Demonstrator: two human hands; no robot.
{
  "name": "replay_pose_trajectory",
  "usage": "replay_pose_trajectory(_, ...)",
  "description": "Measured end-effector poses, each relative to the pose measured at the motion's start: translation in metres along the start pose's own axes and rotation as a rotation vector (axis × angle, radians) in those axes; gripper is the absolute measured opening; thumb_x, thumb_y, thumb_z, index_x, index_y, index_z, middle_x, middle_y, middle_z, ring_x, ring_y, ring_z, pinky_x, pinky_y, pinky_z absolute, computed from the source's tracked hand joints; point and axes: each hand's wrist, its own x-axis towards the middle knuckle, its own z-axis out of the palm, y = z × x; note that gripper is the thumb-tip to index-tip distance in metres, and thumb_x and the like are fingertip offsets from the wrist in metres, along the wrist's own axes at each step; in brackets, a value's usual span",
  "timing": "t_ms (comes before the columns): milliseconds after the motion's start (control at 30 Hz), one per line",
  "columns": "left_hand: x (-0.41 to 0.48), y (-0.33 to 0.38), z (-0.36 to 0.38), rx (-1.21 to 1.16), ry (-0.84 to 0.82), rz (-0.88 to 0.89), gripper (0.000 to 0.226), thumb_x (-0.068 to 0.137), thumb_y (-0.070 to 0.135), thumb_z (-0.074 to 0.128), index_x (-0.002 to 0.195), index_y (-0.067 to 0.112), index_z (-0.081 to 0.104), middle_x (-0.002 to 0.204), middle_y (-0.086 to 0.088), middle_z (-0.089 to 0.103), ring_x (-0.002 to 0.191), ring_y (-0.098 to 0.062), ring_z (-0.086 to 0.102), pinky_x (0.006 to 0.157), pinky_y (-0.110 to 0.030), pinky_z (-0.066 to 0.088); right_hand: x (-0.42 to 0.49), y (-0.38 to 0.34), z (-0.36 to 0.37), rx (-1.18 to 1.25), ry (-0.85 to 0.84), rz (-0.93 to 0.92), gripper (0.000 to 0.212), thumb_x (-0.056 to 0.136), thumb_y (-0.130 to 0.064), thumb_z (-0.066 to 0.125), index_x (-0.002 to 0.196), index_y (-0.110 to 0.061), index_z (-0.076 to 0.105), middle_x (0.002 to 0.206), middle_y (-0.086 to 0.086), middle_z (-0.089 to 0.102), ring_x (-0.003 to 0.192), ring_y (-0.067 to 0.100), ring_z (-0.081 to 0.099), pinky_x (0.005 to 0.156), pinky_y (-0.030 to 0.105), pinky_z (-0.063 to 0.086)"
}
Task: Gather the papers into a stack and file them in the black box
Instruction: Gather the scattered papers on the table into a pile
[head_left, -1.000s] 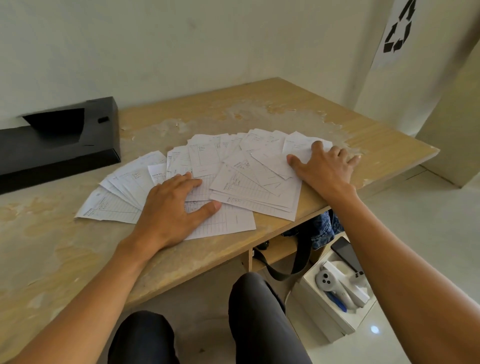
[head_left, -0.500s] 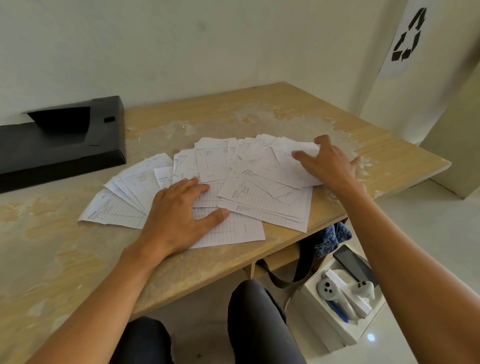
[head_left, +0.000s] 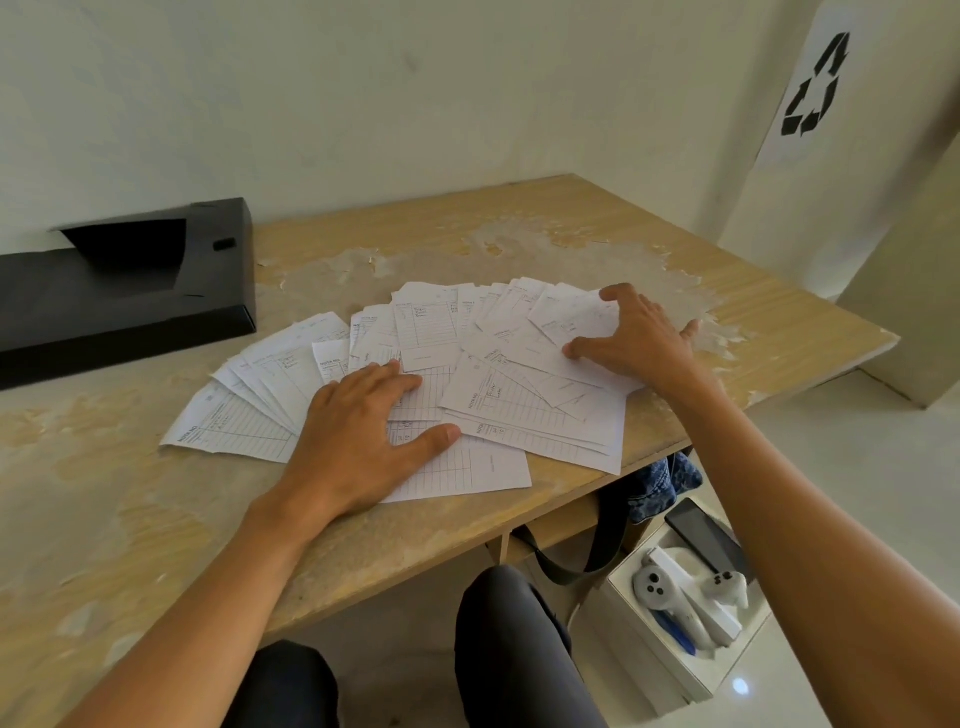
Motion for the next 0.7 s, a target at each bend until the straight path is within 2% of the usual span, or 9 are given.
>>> replay_pose_trajectory(133, 0.001, 0.0, 0.0, -0.003, 0.003, -0.002, 0.094, 0.062, 0.085, 0.029, 0.138, 0.031, 0.042, 0.153, 0.005, 0.031, 0.141, -0.014, 0.024, 0.114, -0.039, 0.013, -0.001, -0.002, -0.001, -0.056, 0.043, 0.089, 0.084, 0.074, -0.063, 0.061, 0.139, -0.021, 0.031, 0.139, 0.016, 0.046, 0.131, 0.038, 0.041, 0.109, 0.066, 0.004)
replay_pose_trajectory(200, 0.001, 0.0, 0.001, 0.0, 0.003, -0.001, 0.094, 0.062, 0.085, 0.029, 0.138, 0.031, 0.042, 0.153, 0.005, 0.03, 0.141, -0.014, 0.024, 0.114, -0.039, 0.013, -0.006, -0.007, 0.001, -0.164, 0.088, 0.076, 0.081, 0.077, -0.068, 0.053, 0.138, -0.017, 0.034, 0.133, 0.017, 0.051, 0.124, 0.038, 0.047, 0.109, 0.062, 0.015)
replay_pose_trajectory(300, 0.001, 0.0, 0.0, -0.001, 0.003, -0.002, 0.094, 0.062, 0.085, 0.029, 0.137, 0.031, 0.043, 0.153, 0.005, 0.031, 0.14, -0.014, 0.025, 0.113, -0.038, 0.014, -0.014, -0.017, 0.006, -0.355, 0.141, 0.022, 0.075, 0.081, -0.071, 0.042, 0.127, -0.013, 0.048, 0.127, 0.018, 0.053, 0.118, 0.037, 0.046, 0.094, 0.049, 0.036)
replay_pose_trajectory(400, 0.001, 0.0, 0.0, -0.006, 0.005, -0.003, 0.094, 0.062, 0.085, 0.03, 0.137, 0.03, 0.043, 0.152, 0.005, 0.032, 0.14, -0.014, 0.026, 0.113, -0.038, 0.014, -0.015, -0.021, 0.007, -0.391, 0.169, 0.013, 0.074, 0.081, -0.072, 0.038, 0.12, -0.011, 0.053, 0.123, 0.017, 0.05, 0.111, 0.035, 0.047, 0.074, 0.041, 0.037)
replay_pose_trajectory(467, 0.001, 0.0, 0.0, -0.006, 0.003, -0.003, 0.094, 0.062, 0.085, 0.03, 0.137, 0.031, 0.043, 0.152, 0.005, 0.032, 0.14, -0.014, 0.026, 0.113, -0.038, 0.014, -0.013, -0.02, 0.007, -0.373, 0.173, 0.024, 0.077, 0.081, -0.073, 0.039, 0.123, -0.011, 0.051, 0.123, 0.017, 0.049, 0.109, 0.035, 0.049, 0.068, 0.039, 0.035)
replay_pose_trajectory(533, 0.001, 0.0, 0.0, -0.006, 0.0, -0.004, 0.094, 0.062, 0.085, 0.03, 0.137, 0.031, 0.043, 0.153, 0.005, 0.031, 0.14, -0.013, 0.025, 0.114, -0.038, 0.014, -0.01, -0.02, 0.007, -0.374, 0.17, 0.035, 0.078, 0.081, -0.072, 0.04, 0.127, -0.01, 0.048, 0.125, 0.018, 0.049, 0.109, 0.035, 0.049, 0.07, 0.039, 0.037)
replay_pose_trajectory(600, 0.002, 0.0, 0.0, -0.005, -0.002, -0.006, 0.093, 0.062, 0.085, 0.03, 0.137, 0.031, 0.043, 0.153, 0.005, 0.031, 0.14, -0.014, 0.025, 0.114, -0.038, 0.014, -0.006, -0.021, 0.007, -0.382, 0.146, 0.035, 0.077, 0.081, -0.07, 0.042, 0.129, -0.01, 0.046, 0.127, 0.019, 0.048, 0.114, 0.036, 0.047, 0.082, 0.043, 0.039)
replay_pose_trajectory(700, 0.001, 0.001, 0.0, -0.005, -0.006, -0.011, 0.089, 0.065, 0.083, 0.036, 0.137, 0.031, 0.043, 0.153, 0.005, 0.031, 0.14, -0.014, 0.025, 0.114, -0.038, 0.014, 0.0, -0.023, 0.009, -0.324, 0.087, 0.028, 0.072, 0.08, -0.067, 0.048, 0.13, -0.014, 0.046, 0.131, 0.017, 0.047, 0.12, 0.037, 0.042, 0.096, 0.049, 0.034)
